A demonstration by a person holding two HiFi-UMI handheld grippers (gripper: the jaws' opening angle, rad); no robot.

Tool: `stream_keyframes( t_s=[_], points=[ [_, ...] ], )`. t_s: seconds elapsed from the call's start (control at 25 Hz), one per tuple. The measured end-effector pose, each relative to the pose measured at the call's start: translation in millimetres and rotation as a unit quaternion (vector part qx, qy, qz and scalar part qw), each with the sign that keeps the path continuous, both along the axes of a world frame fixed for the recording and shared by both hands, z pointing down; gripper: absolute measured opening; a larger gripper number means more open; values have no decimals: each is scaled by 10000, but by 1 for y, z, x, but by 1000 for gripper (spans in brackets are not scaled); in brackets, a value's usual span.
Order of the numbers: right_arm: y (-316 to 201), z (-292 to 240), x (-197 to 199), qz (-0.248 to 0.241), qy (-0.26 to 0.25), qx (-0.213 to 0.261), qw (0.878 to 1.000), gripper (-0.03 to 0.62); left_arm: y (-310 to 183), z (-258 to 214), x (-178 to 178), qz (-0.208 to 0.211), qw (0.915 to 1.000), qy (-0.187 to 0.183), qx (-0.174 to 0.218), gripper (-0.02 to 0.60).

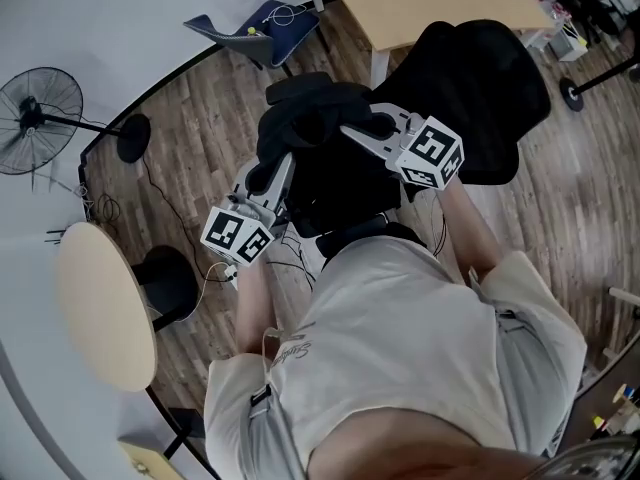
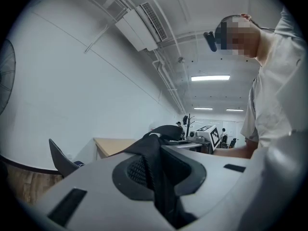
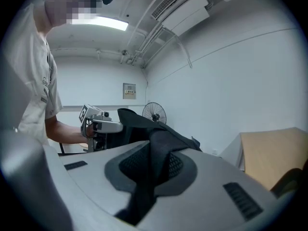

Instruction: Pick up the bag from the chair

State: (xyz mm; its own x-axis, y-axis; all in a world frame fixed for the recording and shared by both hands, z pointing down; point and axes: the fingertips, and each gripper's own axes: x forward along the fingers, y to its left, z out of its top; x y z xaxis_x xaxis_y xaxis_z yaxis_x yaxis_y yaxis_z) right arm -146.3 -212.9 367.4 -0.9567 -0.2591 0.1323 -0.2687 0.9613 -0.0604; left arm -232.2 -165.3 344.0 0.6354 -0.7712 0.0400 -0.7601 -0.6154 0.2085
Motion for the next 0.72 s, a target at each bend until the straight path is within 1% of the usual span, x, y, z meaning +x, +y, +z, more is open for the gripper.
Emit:
stream_keyframes(
  t_s=[0.16, 0.32, 0.44, 0.72],
  points=[
    [-3, -15, -2, 151, -171, 86, 9997, 28, -3, -15, -1, 51, 9999, 73, 111, 50],
    [2, -26, 0, 103, -248, 159, 9995, 28, 2, -25, -1, 66, 9996, 15, 267, 50],
    [6, -29, 3, 73, -359, 102, 9993, 26, 5, -27, 1, 56, 9993, -28, 362, 50],
    [12, -29, 5, 104, -401, 97, 9991, 26, 11, -25, 4, 27, 9995, -23, 311, 51]
  ],
)
